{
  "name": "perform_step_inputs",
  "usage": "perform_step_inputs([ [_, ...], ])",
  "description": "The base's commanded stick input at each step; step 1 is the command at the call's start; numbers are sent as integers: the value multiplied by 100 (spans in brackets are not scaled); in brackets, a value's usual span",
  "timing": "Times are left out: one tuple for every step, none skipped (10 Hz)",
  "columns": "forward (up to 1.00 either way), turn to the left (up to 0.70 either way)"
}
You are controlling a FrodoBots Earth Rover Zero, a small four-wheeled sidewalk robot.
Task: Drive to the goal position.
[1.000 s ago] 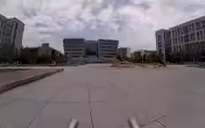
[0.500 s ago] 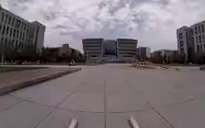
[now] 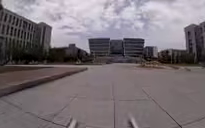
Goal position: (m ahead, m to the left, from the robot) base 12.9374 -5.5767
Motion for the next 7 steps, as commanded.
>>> perform_step_inputs([
  [70, 0],
  [70, 0],
  [70, 0],
  [70, 0],
  [70, 0],
  [70, 0],
  [70, 0],
])
